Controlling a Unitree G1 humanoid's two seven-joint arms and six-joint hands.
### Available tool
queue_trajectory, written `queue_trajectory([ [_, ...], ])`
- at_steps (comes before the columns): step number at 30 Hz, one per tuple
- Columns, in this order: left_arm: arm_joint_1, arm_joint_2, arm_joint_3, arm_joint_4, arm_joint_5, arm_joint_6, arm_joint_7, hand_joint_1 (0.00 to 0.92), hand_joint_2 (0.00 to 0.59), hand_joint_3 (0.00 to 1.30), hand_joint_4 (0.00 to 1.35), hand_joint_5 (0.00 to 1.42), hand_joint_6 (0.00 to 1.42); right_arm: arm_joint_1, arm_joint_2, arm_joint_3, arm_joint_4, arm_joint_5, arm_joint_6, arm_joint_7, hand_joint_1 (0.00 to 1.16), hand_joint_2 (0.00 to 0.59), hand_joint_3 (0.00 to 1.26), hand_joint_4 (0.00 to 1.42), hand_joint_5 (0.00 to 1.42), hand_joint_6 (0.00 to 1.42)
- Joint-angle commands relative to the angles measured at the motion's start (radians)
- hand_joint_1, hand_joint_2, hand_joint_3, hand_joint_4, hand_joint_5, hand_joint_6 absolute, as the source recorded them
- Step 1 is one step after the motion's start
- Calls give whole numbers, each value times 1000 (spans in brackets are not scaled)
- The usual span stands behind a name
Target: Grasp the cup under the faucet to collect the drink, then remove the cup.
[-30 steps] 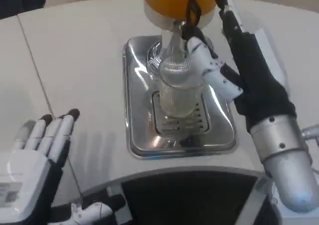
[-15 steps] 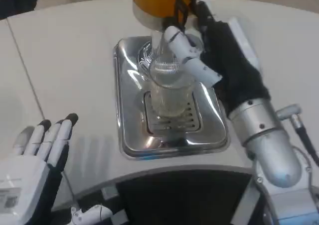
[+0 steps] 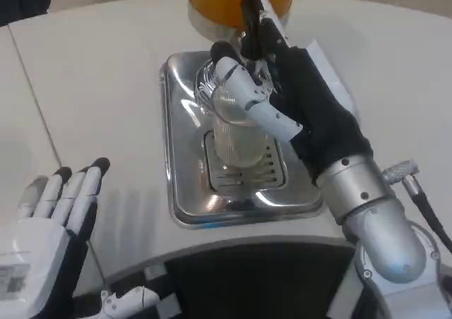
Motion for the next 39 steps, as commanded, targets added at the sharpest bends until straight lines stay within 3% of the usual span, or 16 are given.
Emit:
queue_trajectory([
  [1,11,-10,-6,7,10,-4,16,0,37,0,0,0,8,-64,-59,63,-21,-59,53,67,336,478,0,0,0,13],
  [5,7,-17,-3,15,-4,2,16,0,40,0,0,0,9,-148,-96,91,-10,-88,169,142,332,479,0,0,0,14],
  [11,-15,-35,-7,41,-14,12,16,0,43,0,0,0,10,-213,-164,129,3,-86,240,258,274,468,0,0,0,16],
  [14,-29,-45,-10,53,-10,18,21,0,55,0,0,0,10,-243,-222,182,-40,-113,270,329,213,468,0,0,0,16],
  [17,-53,-59,-12,69,-11,33,25,0,73,0,0,0,10,-241,-264,242,-104,-198,281,348,202,467,0,0,0,16],
  [25,-138,-108,-50,107,-7,77,42,0,88,0,0,0,22,-259,-293,294,-189,-376,375,422,163,473,2,0,0,29],
  [33,-239,-152,-118,167,9,121,57,0,103,0,0,3,35,-254,-264,318,-198,-446,378,465,159,477,4,0,0,31],
  [39,-312,-154,-160,219,16,140,69,0,103,0,0,3,38,-240,-254,308,-198,-490,378,475,164,480,4,0,0,31],
])
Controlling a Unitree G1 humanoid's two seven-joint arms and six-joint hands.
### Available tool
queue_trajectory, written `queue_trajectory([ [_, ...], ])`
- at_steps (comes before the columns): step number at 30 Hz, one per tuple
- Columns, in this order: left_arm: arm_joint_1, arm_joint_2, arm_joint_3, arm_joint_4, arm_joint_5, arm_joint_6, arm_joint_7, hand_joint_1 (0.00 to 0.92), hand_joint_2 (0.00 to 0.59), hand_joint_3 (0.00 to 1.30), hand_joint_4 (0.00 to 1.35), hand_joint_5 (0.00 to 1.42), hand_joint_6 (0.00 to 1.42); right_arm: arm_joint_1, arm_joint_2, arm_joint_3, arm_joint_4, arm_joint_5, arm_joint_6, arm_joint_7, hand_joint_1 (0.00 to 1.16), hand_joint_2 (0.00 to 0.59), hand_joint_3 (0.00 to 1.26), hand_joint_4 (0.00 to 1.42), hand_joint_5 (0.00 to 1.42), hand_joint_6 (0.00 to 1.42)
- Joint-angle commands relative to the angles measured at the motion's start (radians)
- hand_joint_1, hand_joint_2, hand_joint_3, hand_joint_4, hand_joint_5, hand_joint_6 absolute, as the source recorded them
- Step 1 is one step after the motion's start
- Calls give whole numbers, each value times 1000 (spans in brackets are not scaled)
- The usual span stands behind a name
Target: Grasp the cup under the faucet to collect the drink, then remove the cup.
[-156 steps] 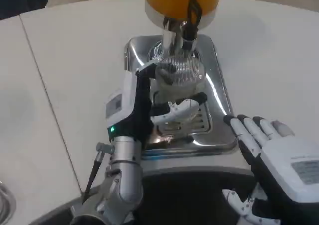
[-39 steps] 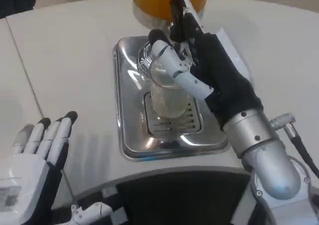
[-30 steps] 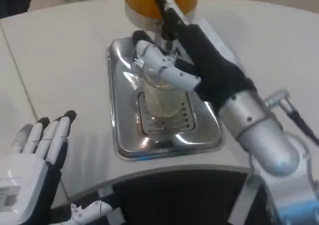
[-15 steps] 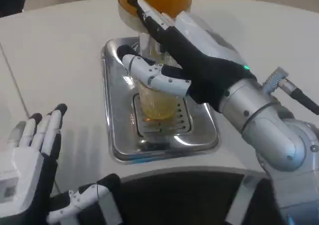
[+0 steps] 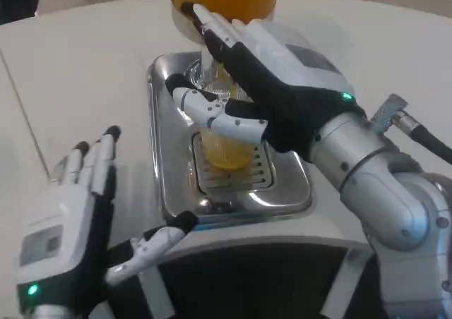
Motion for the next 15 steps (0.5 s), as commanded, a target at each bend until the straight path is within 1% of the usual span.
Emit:
queue_trajectory([
  [1,-43,0,-29,38,14,17,21,0,99,0,0,3,39,22,17,34,-13,-4,-19,51,165,481,4,0,0,31],
  [6,-77,3,-48,69,13,28,24,0,95,0,0,4,40,35,24,16,-2,-6,-29,49,171,482,9,0,0,31],
  [13,-115,9,-64,113,3,40,30,0,85,0,0,4,35,56,31,-15,18,10,-45,36,178,488,13,0,0,32],
  [15,-121,10,-68,118,2,40,34,0,84,0,0,4,33,93,51,-36,-6,10,-46,-3,204,494,15,0,0,33],
])
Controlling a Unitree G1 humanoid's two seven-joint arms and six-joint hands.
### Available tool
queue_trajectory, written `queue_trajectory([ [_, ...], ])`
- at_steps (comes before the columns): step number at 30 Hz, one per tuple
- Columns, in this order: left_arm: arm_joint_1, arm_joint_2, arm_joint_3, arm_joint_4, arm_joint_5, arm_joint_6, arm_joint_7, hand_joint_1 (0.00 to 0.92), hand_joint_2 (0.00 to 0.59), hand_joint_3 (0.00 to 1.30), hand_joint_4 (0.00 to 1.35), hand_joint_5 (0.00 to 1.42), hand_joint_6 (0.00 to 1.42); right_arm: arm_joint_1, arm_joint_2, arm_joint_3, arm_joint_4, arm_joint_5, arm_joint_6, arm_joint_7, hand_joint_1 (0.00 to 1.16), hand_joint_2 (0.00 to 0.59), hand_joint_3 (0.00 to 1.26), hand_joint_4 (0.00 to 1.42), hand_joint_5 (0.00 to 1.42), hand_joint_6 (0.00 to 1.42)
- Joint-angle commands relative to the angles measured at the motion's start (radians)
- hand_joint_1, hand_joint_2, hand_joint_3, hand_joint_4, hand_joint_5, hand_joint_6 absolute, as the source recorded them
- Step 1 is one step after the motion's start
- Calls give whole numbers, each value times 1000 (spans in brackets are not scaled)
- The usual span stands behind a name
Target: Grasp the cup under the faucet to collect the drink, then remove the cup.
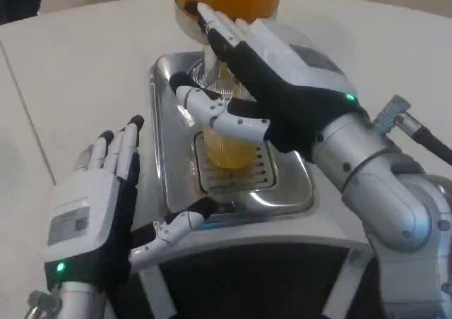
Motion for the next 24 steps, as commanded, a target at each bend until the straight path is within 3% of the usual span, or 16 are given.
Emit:
queue_trajectory([
  [1,-13,8,-13,23,2,5,17,0,84,0,0,4,32,88,33,-15,-20,30,-25,-32,206,494,15,0,0,33],
  [4,-18,10,-17,27,-1,3,17,0,84,0,0,4,30,152,102,-81,-86,53,54,-63,217,504,7,0,0,33],
  [5,-19,11,-17,27,-2,2,17,0,84,0,0,4,30,190,133,-97,-120,42,67,-103,237,510,5,0,0,18],
  [8,-22,11,-14,31,-20,-10,21,0,85,0,0,4,29,276,152,-117,-167,-2,30,-209,286,511,0,0,0,16],
  [11,-21,18,-14,28,-30,-14,21,0,87,0,0,4,28,321,194,-161,-180,27,34,-256,294,518,0,0,0,3],
  [14,-17,24,-17,26,-36,-19,19,0,88,0,0,4,27,379,209,-175,-201,30,-25,-330,296,516,0,0,0,2],
  [17,-17,24,-23,25,-40,-22,18,0,89,0,0,1,27,416,165,-176,-207,42,-78,-313,300,514,0,0,0,2],
  [20,-28,22,-31,30,-45,-23,15,0,87,0,0,0,27,471,90,-178,-212,52,-156,-290,304,513,0,0,0,1],
  [24,-56,19,-45,47,-55,-20,11,0,82,0,0,0,26,575,-41,-169,-249,-41,-270,-255,356,505,0,0,0,1],
])
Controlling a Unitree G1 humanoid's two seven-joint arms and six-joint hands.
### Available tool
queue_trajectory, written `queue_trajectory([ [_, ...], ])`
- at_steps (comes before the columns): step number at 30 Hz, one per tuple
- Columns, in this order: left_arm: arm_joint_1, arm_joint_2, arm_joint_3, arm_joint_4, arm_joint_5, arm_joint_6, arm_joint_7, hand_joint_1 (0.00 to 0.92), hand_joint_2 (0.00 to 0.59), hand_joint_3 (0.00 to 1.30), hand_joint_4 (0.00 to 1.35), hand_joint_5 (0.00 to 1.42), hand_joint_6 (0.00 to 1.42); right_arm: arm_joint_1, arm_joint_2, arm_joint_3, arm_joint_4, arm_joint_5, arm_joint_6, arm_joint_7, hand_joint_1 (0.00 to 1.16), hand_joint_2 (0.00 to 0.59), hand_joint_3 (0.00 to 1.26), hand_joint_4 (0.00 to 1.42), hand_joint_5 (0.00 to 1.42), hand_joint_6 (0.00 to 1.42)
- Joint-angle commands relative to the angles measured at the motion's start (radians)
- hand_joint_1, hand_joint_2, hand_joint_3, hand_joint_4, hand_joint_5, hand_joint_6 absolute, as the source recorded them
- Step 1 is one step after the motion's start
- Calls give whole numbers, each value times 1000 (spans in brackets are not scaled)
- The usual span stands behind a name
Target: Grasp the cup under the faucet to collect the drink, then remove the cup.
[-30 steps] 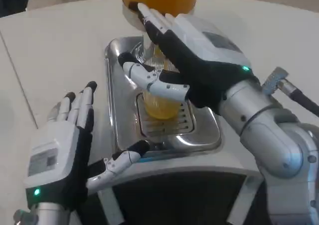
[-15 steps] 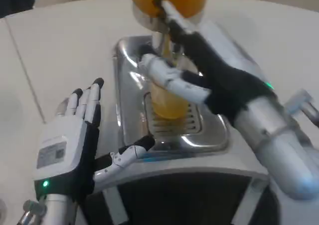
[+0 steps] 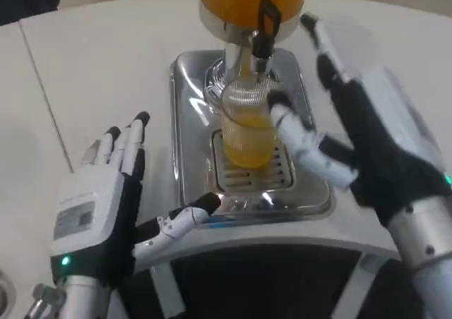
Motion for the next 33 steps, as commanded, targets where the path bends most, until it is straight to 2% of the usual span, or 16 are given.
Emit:
queue_trajectory([
  [1,-32,-2,-22,29,-12,-10,2,0,80,0,0,0,26,120,-140,10,-58,-114,-133,42,364,505,0,0,0,1],
  [2,-41,-4,-23,37,-20,-11,1,0,79,0,0,0,26,139,-169,22,-70,-157,-169,53,385,494,0,0,0,1],
  [4,-59,-7,-27,52,-35,-17,2,0,68,0,0,0,26,185,-199,37,-83,-196,-219,75,440,474,0,0,0,1],
  [7,-84,-14,-34,73,-57,-25,4,6,59,0,0,0,18,213,-191,33,-70,-197,-237,105,450,471,0,0,0,1],
  [9,-104,-22,-39,91,-70,-29,4,36,53,0,0,0,13,221,-182,21,-59,-186,-250,115,475,443,0,0,0,1],
  [12,-139,-39,-43,130,-106,-46,6,92,52,0,0,0,10,244,-212,-3,-54,-194,-306,97,520,421,0,0,0,1],
  [15,-172,-50,-51,173,-127,-69,17,136,53,0,0,0,10,274,-253,-52,-57,-165,-345,136,560,395,0,0,0,1],
  [18,-216,-68,-62,237,-166,-123,32,183,50,0,0,0,10,320,-277,-128,-108,-96,-356,182,568,393,0,0,0,1],
  [20,-235,-72,-69,266,-179,-147,41,188,50,0,0,0,13,337,-290,-163,-131,-63,-372,197,573,388,0,0,0,11],
  [24,-286,-90,-77,341,-211,-182,51,210,49,0,0,0,22,398,-341,-219,-153,-30,-455,194,578,374,0,0,0,14],
  [26,-311,-95,-81,372,-213,-195,57,213,49,0,0,0,23,447,-360,-240,-161,-42,-516,170,580,373,0,0,0,15],
  [29,-340,-96,-89,408,-214,-211,64,236,49,0,0,0,25,512,-330,-256,-155,-68,-534,145,585,368,0,0,0,15],
  [33,-356,-96,-98,430,-216,-222,67,232,47,0,0,0,25,564,-302,-254,-135,-109,-558,126,586,369,0,0,0,15],
])
